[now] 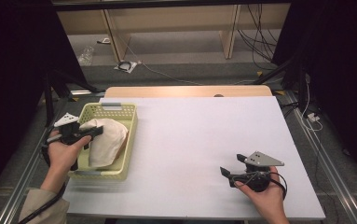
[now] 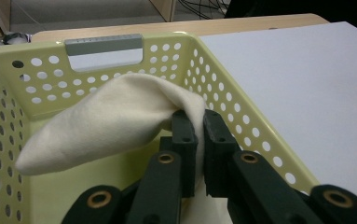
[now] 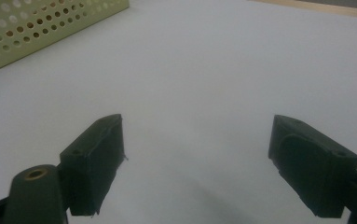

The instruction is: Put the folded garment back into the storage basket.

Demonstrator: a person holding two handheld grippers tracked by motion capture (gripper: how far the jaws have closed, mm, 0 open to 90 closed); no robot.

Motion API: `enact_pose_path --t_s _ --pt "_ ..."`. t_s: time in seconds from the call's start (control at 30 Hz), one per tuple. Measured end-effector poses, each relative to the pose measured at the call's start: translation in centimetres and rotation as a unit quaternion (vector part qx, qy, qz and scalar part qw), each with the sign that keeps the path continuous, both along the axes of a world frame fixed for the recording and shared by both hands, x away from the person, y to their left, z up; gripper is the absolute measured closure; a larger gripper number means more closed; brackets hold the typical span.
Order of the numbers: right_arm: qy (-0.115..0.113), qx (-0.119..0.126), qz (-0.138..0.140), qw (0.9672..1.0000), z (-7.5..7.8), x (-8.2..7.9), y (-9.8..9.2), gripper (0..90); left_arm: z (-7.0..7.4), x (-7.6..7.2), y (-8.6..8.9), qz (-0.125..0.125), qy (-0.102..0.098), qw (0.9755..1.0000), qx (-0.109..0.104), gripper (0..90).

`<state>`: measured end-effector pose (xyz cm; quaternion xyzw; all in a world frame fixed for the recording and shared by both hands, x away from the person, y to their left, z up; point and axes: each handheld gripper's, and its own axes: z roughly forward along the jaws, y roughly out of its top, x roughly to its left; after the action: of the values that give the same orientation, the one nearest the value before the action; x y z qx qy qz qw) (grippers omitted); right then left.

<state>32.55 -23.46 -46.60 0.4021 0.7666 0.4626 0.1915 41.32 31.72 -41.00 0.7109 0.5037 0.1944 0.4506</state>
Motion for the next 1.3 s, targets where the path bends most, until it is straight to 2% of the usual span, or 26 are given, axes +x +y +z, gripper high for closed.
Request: enact_pose_path --t_s 0.7,1.3 --pt "0.0 0.001 0.0 1.0 0.0 0.0 0.0 19.4 -1.0 0.7 0.0 -0.001 0.025 0.9996 0.013 84.3" --pt "0.001 -0.001 0.0 1.0 -0.1 0.1 0.0 19.4 -1.9 1.6 0.1 -0.003 0.063 0.9976 0.027 84.0"
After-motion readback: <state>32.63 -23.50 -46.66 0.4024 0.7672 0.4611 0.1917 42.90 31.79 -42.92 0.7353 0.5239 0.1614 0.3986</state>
